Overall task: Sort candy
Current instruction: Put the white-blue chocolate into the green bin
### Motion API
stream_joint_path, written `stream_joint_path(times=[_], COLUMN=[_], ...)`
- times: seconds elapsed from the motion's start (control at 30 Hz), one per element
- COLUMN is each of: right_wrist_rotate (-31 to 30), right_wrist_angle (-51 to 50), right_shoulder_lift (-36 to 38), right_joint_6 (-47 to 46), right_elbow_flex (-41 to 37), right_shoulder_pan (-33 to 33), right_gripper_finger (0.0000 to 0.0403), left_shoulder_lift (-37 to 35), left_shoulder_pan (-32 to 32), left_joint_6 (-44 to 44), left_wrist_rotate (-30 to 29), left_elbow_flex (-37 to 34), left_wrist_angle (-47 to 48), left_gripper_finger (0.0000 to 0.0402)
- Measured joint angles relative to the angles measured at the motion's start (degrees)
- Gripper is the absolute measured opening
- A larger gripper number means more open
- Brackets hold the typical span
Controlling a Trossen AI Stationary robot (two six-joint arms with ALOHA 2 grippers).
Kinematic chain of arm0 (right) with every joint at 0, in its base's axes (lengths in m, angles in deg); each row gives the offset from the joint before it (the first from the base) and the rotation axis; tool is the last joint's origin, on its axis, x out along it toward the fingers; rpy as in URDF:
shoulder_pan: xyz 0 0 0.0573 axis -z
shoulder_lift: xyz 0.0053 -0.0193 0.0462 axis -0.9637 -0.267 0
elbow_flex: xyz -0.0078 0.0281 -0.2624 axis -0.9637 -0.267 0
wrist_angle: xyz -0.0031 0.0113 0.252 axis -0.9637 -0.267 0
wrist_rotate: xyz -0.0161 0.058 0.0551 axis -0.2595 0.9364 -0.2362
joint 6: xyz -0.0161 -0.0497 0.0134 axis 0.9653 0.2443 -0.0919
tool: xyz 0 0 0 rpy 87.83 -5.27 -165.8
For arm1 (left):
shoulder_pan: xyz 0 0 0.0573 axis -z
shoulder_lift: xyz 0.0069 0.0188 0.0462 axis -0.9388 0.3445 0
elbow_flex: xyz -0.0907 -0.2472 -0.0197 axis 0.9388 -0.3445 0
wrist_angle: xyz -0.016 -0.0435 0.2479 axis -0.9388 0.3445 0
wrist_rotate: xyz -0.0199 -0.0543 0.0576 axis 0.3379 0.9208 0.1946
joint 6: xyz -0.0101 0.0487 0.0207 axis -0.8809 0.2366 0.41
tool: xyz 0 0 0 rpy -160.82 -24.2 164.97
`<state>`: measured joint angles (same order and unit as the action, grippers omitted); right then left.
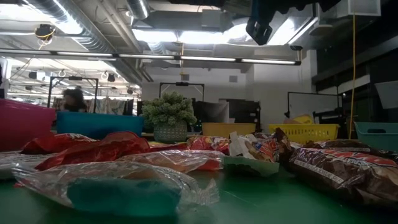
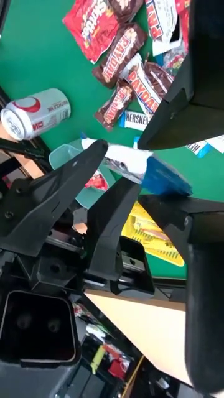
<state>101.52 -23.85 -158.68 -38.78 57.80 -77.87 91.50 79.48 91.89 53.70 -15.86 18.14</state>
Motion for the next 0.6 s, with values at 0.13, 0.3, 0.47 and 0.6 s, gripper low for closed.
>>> stream_joint_path(times=[0.13,0.3,0.47,0.6], right_wrist_rotate=[-0.7,-1.6,-3.1,-3.4], right_wrist_angle=[-0.1,-0.1,-0.2,-0.2], right_shoulder_lift=[0.0,0.0,0.0,0.0], right_joint_6=[0.0,0.3,0.3,0.2], right_elbow_flex=[0.0,0.0,0.0,0.0], right_shoulder_pan=[0.0,0.0,-0.1,-0.1], right_gripper_finger=[0.0108,0.0108,0.0108,0.0108], left_shoulder_lift=[0.0,0.0,0.0,0.0], left_shoulder_pan=[0.0,0.0,0.0,0.0], left_joint_6=[0.0,-0.2,-0.2,-1.6], left_wrist_rotate=[-0.1,0.0,-0.1,-0.1], left_elbow_flex=[0.0,0.0,0.0,0.0], left_wrist_angle=[0.0,0.3,0.3,0.3], left_gripper_finger=[0.0081,0.0041,0.0021,0.0019])
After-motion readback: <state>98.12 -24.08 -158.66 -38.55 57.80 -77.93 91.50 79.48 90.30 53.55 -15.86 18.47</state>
